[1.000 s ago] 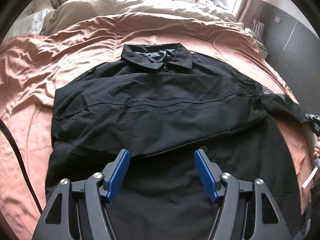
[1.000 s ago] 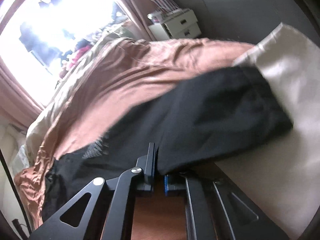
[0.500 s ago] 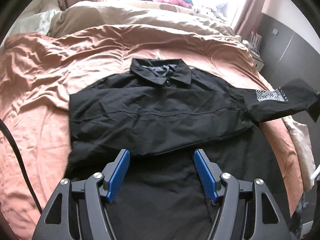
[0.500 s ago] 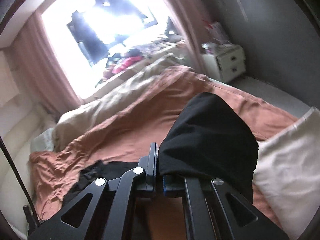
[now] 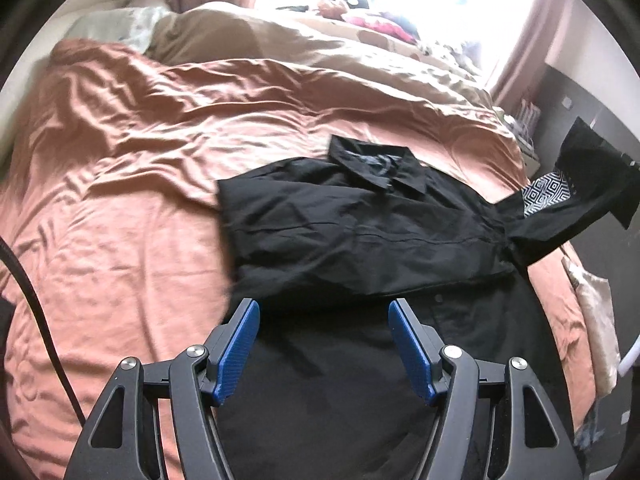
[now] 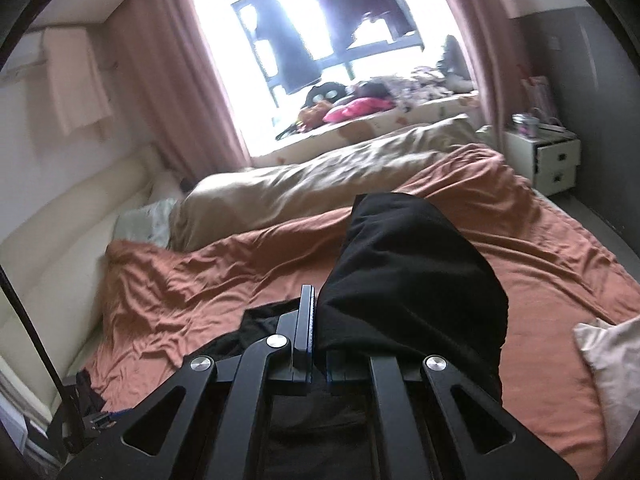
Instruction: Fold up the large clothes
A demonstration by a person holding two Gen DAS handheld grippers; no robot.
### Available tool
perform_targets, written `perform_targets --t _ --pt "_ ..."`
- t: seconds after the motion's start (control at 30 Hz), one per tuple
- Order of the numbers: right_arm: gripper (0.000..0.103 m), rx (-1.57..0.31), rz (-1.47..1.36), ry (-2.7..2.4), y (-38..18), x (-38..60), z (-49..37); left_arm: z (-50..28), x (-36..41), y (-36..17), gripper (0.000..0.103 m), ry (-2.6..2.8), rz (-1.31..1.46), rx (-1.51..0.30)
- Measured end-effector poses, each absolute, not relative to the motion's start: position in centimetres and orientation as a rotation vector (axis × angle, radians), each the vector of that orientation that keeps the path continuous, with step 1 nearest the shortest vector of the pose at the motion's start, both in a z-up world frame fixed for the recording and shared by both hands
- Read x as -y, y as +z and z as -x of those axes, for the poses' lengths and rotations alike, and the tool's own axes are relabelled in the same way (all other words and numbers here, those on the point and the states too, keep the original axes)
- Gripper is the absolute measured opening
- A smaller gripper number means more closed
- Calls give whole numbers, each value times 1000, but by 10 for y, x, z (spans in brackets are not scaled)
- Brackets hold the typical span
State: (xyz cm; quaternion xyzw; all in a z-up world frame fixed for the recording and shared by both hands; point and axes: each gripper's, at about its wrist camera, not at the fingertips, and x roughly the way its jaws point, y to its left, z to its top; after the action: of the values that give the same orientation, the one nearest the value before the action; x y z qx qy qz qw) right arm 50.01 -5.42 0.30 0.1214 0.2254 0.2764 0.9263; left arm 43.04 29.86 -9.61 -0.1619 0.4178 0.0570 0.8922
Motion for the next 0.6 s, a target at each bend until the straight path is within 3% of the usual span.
perform_targets --t 0.27,0.6 --pt "0 -560 -198 617 -9 -15 -532 -394 -352 -101 69 163 358 -863" --pt "1 -786 -197 671 -83 -105 -574 -364 -393 -120 69 176 408 -882"
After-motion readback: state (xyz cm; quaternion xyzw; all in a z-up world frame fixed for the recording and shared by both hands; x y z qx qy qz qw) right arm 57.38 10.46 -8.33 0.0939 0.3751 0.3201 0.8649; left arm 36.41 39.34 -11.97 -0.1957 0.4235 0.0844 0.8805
